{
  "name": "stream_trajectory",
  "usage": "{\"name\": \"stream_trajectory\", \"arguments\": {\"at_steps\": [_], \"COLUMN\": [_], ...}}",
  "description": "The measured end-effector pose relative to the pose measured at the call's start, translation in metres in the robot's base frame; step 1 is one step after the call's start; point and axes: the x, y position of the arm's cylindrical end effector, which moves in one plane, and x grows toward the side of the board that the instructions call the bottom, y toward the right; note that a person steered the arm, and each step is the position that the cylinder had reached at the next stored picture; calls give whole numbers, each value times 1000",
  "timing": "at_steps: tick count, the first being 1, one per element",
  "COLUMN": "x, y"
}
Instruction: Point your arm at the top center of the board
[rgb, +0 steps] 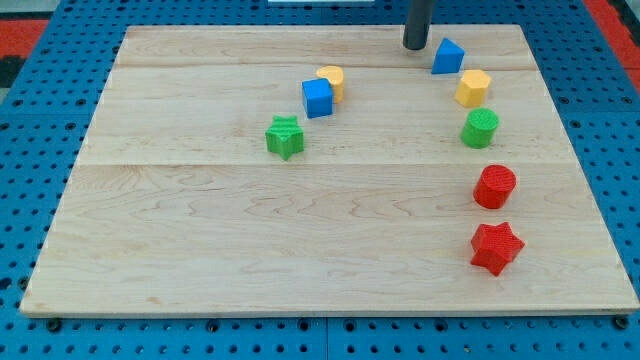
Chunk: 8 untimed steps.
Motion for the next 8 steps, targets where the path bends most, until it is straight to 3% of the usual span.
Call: {"name": "stream_trajectory", "arguments": {"at_steps": [1, 2, 3, 5, 8], "x": [-25, -26, -23, -9, -27], "y": [-1, -78, -115, -132, -132]}}
